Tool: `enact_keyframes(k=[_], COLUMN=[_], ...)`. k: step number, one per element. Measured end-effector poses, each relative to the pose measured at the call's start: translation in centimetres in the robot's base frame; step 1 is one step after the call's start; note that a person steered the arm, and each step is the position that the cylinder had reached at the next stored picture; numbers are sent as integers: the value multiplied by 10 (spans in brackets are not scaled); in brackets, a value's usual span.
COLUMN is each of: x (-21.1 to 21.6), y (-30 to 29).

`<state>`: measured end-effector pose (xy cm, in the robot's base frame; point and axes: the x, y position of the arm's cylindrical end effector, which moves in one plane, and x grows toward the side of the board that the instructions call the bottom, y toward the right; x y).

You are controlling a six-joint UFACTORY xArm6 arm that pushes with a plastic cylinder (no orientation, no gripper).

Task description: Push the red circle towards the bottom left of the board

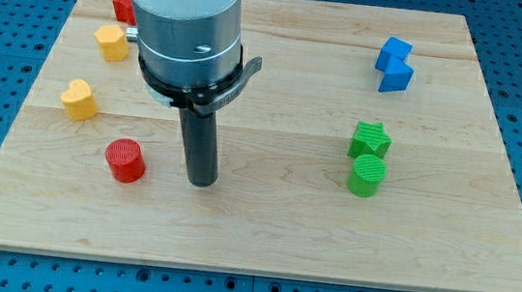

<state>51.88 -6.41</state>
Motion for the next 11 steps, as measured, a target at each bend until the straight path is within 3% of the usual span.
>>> enact_keyframes(k=[3,5,9,10,11], x=[-11,-15,-15,-15,-45], y=[-40,-105,-129,-104,-60])
